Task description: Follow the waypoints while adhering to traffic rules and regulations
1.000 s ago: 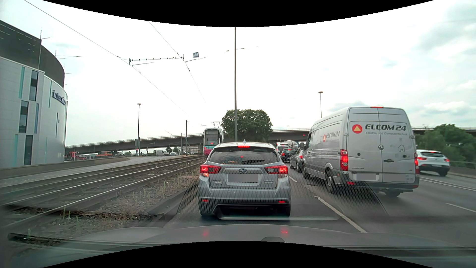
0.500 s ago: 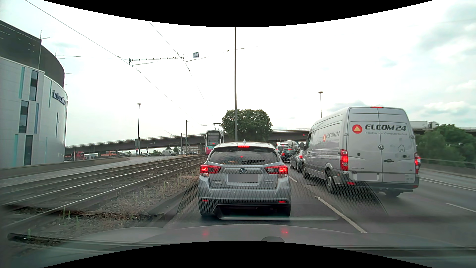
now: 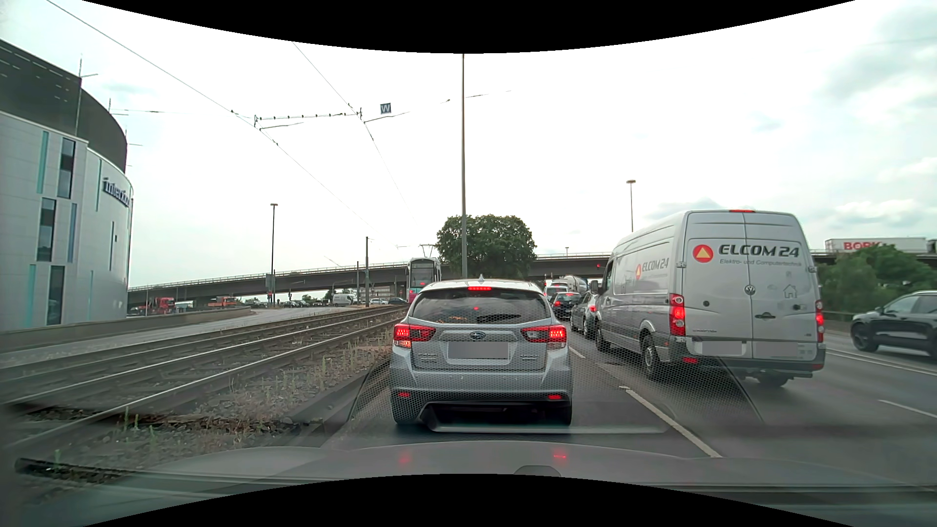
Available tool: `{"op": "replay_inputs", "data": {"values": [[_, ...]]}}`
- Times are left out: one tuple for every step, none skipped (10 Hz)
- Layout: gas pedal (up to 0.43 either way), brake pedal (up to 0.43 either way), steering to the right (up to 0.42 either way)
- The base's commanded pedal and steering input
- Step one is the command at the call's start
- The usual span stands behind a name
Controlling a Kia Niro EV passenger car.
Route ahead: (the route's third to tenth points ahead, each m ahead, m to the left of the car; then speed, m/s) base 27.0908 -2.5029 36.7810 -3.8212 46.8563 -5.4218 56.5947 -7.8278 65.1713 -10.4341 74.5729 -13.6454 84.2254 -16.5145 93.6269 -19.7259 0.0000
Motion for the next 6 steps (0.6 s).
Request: {"op": "replay_inputs", "data": {"values": [[0.0,0.232,-0.008],[0.0,0.226,-0.008],[0.0,0.232,-0.007],[0.0,0.226,-0.008],[0.0,0.232,-0.007],[0.0,0.232,-0.007]]}}
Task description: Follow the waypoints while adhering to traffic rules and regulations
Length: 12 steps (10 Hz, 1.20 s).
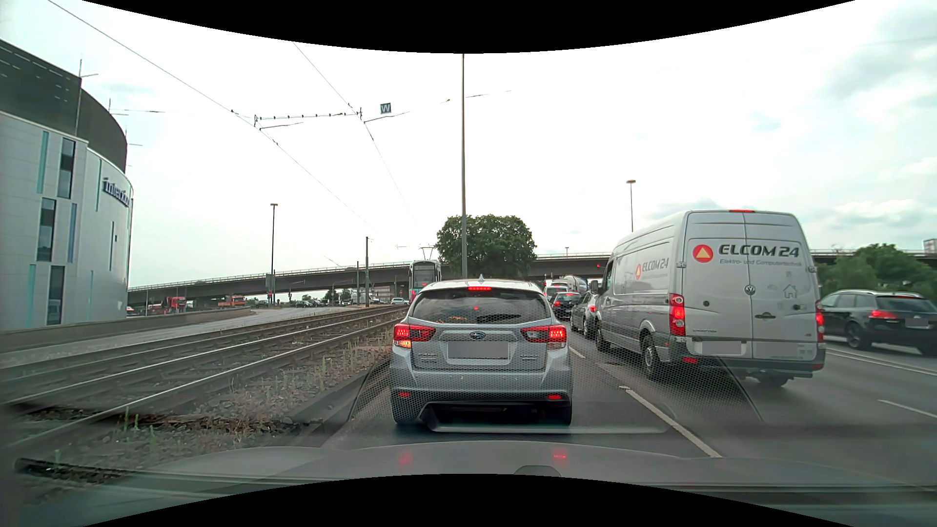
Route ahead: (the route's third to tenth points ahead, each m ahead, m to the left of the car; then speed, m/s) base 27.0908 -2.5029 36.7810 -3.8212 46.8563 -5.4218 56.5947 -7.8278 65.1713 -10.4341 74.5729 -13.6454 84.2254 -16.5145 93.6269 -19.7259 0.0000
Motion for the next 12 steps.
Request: {"op": "replay_inputs", "data": {"values": [[0.0,0.232,-0.008],[0.0,0.226,-0.008],[0.0,0.226,-0.008],[0.0,0.232,-0.008],[0.0,0.226,-0.008],[0.0,0.226,-0.007],[0.0,0.226,-0.008],[0.0,0.232,-0.008],[0.0,0.232,-0.008],[0.0,0.226,-0.008],[0.0,0.232,-0.007],[0.0,0.232,-0.007]]}}
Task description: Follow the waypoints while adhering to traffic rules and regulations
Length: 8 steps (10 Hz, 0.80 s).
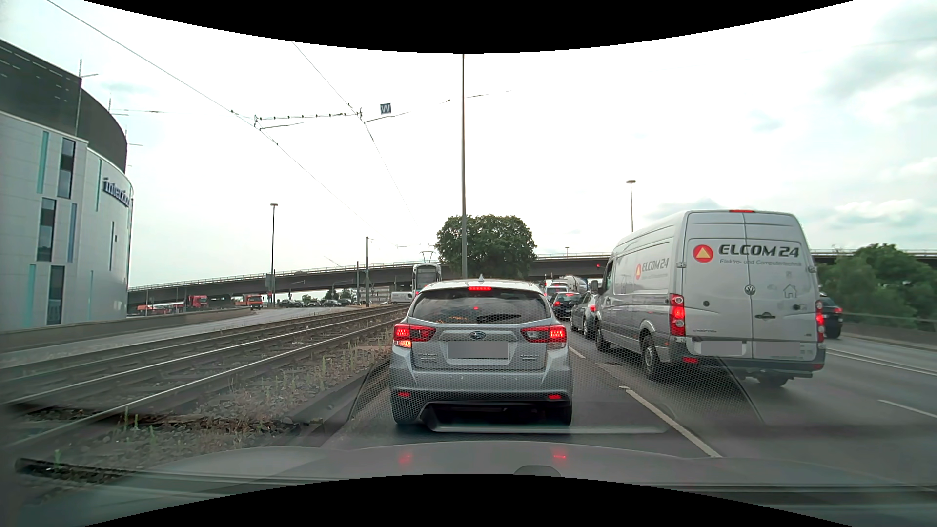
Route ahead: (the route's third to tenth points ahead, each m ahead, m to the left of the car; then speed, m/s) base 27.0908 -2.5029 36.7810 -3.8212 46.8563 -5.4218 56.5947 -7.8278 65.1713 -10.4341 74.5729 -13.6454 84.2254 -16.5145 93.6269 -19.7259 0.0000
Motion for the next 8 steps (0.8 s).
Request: {"op": "replay_inputs", "data": {"values": [[0.0,0.232,-0.008],[0.0,0.226,-0.008],[0.0,0.226,-0.008],[0.0,0.226,-0.008],[0.0,0.232,-0.008],[0.0,0.226,-0.008],[0.0,0.232,-0.008],[0.0,0.232,-0.008]]}}
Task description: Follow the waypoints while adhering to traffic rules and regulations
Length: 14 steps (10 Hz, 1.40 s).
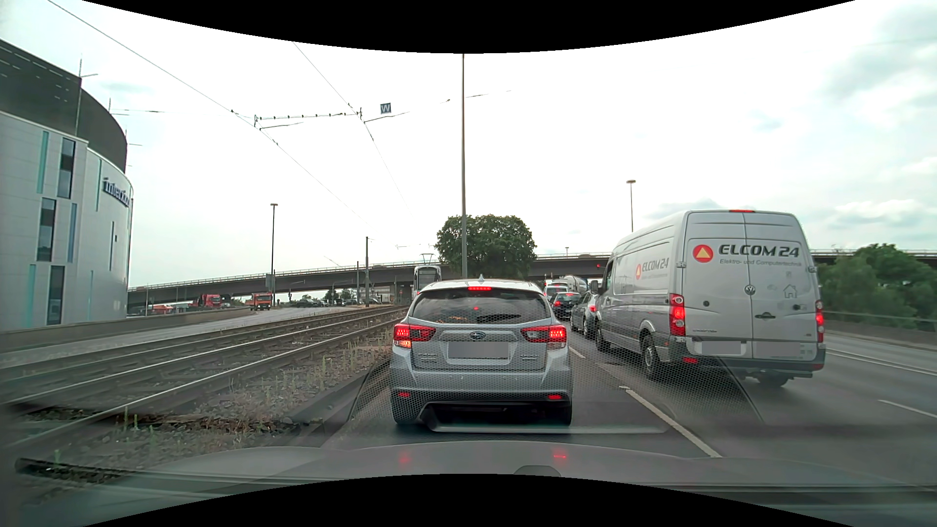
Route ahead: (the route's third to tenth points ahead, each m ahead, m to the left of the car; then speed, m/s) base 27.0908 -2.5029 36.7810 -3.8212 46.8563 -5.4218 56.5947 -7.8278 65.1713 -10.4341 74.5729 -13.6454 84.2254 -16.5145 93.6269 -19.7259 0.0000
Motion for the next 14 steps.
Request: {"op": "replay_inputs", "data": {"values": [[0.0,0.226,-0.007],[0.0,0.232,-0.008],[0.0,0.232,-0.008],[0.0,0.226,-0.008],[0.0,0.232,-0.008],[0.0,0.232,-0.008],[0.0,0.232,-0.007],[0.0,0.232,-0.007],[0.0,0.232,-0.008],[0.0,0.232,-0.008],[0.0,0.232,-0.007],[0.0,0.232,-0.008],[0.0,0.232,-0.008],[0.0,0.232,-0.007]]}}
